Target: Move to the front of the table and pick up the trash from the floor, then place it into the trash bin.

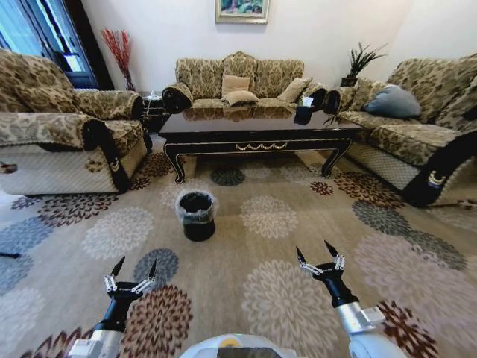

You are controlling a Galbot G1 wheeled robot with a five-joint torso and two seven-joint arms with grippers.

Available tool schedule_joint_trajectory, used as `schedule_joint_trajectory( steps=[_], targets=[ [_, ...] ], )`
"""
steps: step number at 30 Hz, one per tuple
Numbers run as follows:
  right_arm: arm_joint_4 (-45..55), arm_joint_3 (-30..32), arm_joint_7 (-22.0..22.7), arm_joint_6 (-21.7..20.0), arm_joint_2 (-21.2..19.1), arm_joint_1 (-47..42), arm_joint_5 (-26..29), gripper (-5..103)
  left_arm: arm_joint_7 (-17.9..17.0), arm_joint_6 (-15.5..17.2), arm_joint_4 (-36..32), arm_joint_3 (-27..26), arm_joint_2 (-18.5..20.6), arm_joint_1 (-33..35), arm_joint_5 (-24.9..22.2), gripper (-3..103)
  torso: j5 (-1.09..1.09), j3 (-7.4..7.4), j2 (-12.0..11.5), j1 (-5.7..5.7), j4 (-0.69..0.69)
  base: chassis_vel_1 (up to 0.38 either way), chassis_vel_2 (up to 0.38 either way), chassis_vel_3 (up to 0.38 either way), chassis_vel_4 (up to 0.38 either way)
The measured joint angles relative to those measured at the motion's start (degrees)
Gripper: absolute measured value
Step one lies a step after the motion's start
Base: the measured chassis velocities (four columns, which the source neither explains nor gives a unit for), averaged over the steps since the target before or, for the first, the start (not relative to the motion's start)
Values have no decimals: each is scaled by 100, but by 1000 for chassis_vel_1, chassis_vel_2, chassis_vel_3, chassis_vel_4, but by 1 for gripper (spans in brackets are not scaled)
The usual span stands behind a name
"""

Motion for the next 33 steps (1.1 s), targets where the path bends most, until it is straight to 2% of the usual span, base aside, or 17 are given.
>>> schedule_joint_trajectory(
  steps=[11, 13, 17, 19, 24, 33],
  targets=[
    [0, 0, 0, 0, 0, 0, 0, 100, 0, 0, 0, 0, 0, 0, 0, 100, -6, 0, 0, 0, 1, 281, -276, -279, 277],
    [-1, 0, 0, 0, 0, 0, 0, 100, 0, 0, 0, 0, 0, -1, 0, 100, 2, 0, 0, 0, 0, 317, -305, -307, 297],
    [-1, 0, 0, 1, 0, 0, 0, 100, 0, 0, 0, 0, 0, 0, 0, 100, -5, 1, 0, 1, 0, 290, -305, -293, 307],
    [0, 0, 0, 1, 0, 0, 0, 100, -1, -1, -1, 0, 0, -1, 0, 100, 0, 1, 0, 1, 1, 306, -282, -313, 306],
    [0, 0, 0, 1, 0, 0, 0, 100, 0, -1, 0, 0, 0, -1, 0, 100, -4, 0, 0, 0, 0, 307, -296, -310, 303],
    [-1, 0, 1, 1, 0, -1, 0, 100, -1, -1, -1, 0, 0, 0, -1, 100, 1, -3, 1, 0, 0, 280, -286, -284, 285]
  ],
)
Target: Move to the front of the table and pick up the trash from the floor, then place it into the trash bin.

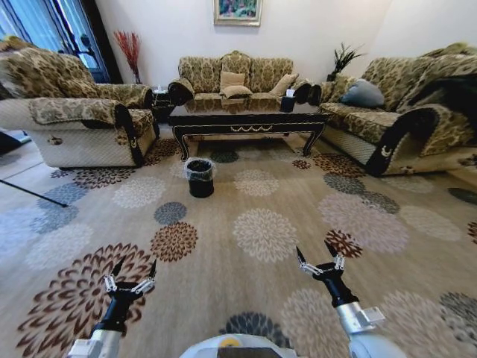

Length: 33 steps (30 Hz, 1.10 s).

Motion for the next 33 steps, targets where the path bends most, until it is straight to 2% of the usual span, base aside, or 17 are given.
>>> schedule_joint_trajectory(
  steps=[3, 5, 7, 33],
  targets=[
    [0, 0, 0, 0, 0, -4, 0, 100, 0, -1, 1, 0, 0, 1, 0, 100, -7, 1, 0, 0, 0, 191, -188, -189, 238],
    [0, 0, 0, 0, 0, -4, 0, 100, 0, -1, 0, 0, 0, 0, 0, 100, 1, 0, 1, -1, 0, 126, -112, -132, 91],
    [0, 0, 0, 0, 0, 1, 0, 100, 0, -1, 1, 0, 0, 0, 0, 100, -6, 4, 0, 1, 0, -14, 17, 4, -30],
    [0, 0, 0, 0, 0, 0, 0, 100, 0, 0, 0, 0, 0, -1, 0, 100, -3, 3, -1, 1, 0, -6, 11, 6, -10]
  ],
)
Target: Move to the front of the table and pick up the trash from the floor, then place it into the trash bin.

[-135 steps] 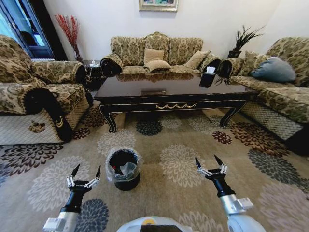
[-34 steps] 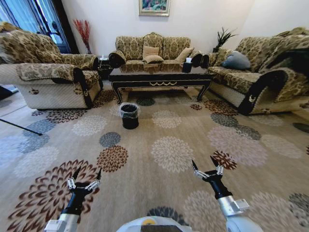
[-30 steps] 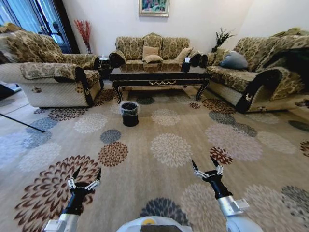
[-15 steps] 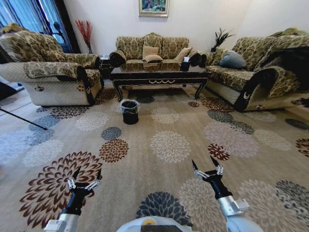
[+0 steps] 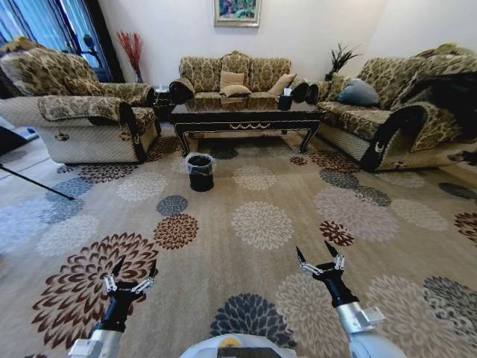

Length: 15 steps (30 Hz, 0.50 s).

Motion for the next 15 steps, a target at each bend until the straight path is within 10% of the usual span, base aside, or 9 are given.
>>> schedule_joint_trajectory(
  steps=[15],
  targets=[
    [0, 0, 0, 0, 0, -1, 0, 100, 0, 0, 0, 0, 0, 0, 0, 100, 0, 9, 8, 0, 0, 25, -20, -20, 19]
  ],
)
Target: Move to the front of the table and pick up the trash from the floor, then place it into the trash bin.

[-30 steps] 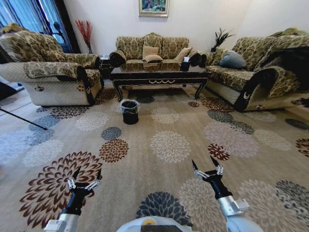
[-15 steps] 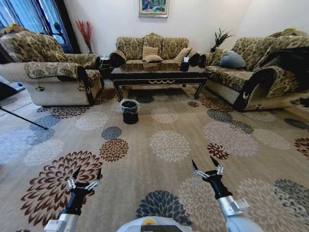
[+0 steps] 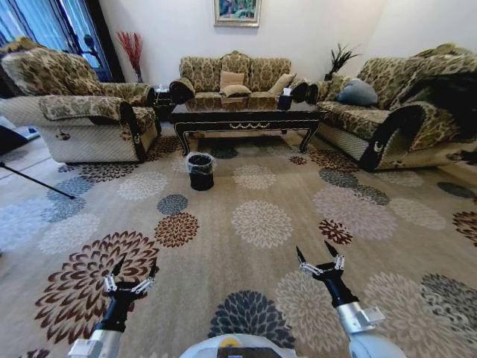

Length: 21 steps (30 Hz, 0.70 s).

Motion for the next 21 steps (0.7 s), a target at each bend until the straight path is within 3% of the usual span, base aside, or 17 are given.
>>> schedule_joint_trajectory(
  steps=[21],
  targets=[
    [0, 0, 0, 0, 0, 0, 0, 100, 0, 0, 0, 0, 0, 0, 0, 100, 0, 451, 496, 40, 0, 0, 0, 0, 0]
  ],
)
